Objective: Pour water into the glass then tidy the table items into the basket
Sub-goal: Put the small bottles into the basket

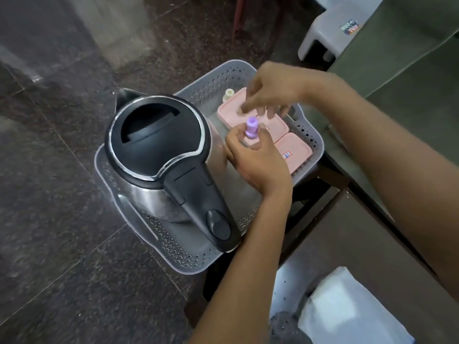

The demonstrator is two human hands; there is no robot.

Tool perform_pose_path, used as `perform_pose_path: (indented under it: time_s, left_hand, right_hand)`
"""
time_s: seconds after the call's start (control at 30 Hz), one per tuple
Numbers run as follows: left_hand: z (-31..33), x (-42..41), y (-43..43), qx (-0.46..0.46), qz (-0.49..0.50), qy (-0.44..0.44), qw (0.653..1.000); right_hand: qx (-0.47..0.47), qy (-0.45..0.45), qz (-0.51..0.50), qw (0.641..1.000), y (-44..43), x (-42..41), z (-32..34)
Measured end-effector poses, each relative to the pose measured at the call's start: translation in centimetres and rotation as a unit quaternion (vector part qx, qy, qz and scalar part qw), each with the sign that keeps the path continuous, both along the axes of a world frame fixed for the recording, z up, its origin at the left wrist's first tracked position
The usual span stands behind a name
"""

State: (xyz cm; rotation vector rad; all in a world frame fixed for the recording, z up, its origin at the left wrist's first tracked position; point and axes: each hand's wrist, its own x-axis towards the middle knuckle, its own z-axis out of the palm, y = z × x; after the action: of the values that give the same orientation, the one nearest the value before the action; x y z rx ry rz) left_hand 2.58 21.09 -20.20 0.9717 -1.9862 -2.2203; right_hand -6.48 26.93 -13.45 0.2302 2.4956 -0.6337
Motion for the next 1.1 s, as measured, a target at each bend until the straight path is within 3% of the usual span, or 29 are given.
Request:
perform_pose_path:
  time_s: [0.07, 0.17, 0.3, 0.5, 0.63, 0.93, 1.1]
  left_hand:
    - [0.1, -0.1, 0.4, -0.003, 0.001, 0.011, 1.000]
    - [0.0, -0.5, 0.5, 0.002, 0.003, 0.010, 1.000]
    - [0.1, -1.1, 0.1, -0.014, 0.005, 0.020, 1.000]
    - [0.2, -0.6, 0.3, -0.014, 0.023, 0.020, 0.999]
    - [-0.3, -0.4, 0.2, -0.006, 0.024, 0.023, 0.999]
    - [-0.2, -1.1, 0.3, 0.008, 0.034, 0.024, 0.999]
    - [0.3, 0.0, 0.2, 0.012, -0.002, 0.058, 0.998]
  right_hand:
    - [-0.035, -0.034, 0.017, 0.999, 0.6, 1.7, 0.3]
    - [-0.074, 0.030, -0.016, 0.997, 0.9, 2.4, 0.2]
    - [-0.007, 0.079, 0.040, 0.996, -0.1, 1.8, 0.6]
    - [0.079, 0.292, -0.050, 0.952, 0.9, -3.4, -2.1]
    - [0.156, 0.286, -0.043, 0.945, 1.0, -5.2, -5.8]
    - [0.162, 0.238, -0.080, 0.954, 1.2, -5.4, -8.7]
    - [0.123, 0.342, -0.141, 0.921, 2.7, -2.7, -6.2]
